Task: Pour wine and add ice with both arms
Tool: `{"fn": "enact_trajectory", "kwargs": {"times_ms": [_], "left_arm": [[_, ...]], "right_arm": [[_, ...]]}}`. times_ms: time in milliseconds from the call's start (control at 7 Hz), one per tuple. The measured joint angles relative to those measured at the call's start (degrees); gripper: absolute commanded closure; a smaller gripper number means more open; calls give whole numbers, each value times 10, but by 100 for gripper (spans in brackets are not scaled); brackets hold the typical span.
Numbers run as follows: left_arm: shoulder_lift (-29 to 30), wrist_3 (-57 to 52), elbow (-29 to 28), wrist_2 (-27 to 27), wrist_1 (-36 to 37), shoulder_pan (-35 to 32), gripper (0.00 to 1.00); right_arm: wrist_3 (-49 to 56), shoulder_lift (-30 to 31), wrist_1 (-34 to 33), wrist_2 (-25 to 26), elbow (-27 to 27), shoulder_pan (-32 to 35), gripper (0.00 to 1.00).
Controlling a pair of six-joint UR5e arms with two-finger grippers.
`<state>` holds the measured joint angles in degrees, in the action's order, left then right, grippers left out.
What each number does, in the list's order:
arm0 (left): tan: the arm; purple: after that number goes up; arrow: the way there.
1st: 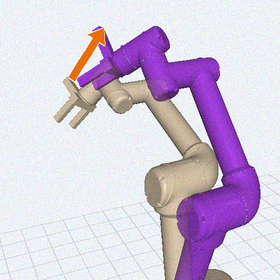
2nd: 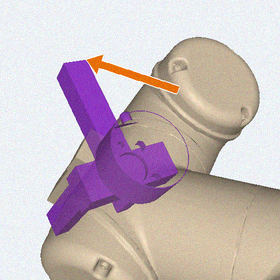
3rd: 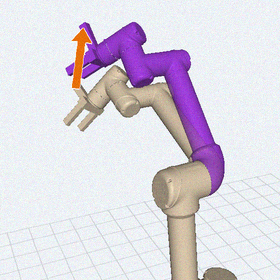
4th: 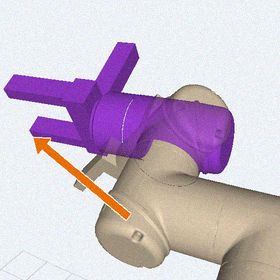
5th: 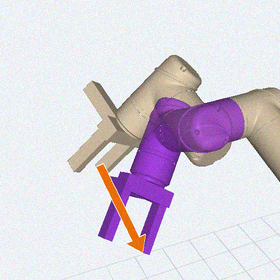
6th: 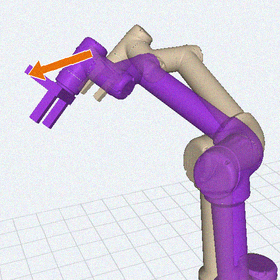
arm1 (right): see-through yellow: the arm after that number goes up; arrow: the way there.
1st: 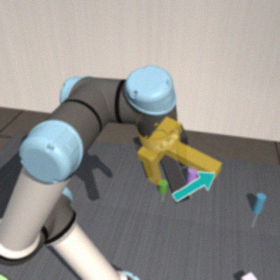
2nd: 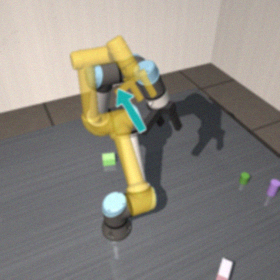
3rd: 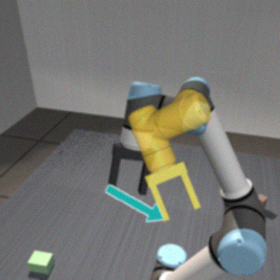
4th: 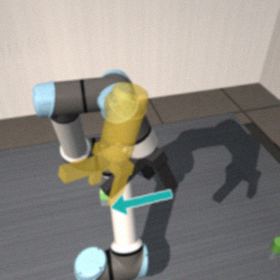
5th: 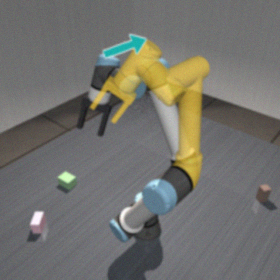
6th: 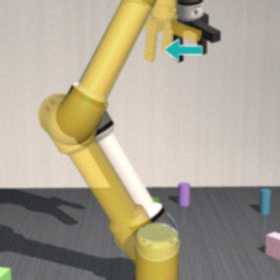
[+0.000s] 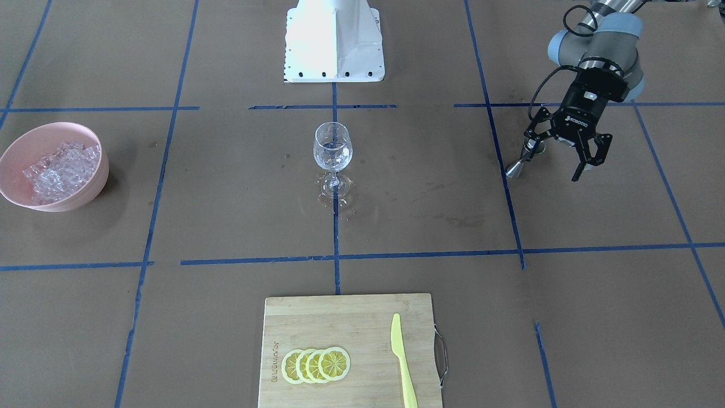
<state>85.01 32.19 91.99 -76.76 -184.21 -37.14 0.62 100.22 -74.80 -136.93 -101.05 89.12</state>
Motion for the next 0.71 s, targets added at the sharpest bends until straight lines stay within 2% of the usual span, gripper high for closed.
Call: {"fn": "enact_trajectory", "kwargs": {"times_ms": [429,571,714], "left_arm": [[25,-103,44,-267,232,-214,0],[36,-160,57,-340,328,-284,0],[61,-226,62,-387,431,-344,0]], "right_arm": [[1,0,0,0,0,0,0],[1,0,0,0,0,0,0],[1,0,0,0,0,0,0]]}}
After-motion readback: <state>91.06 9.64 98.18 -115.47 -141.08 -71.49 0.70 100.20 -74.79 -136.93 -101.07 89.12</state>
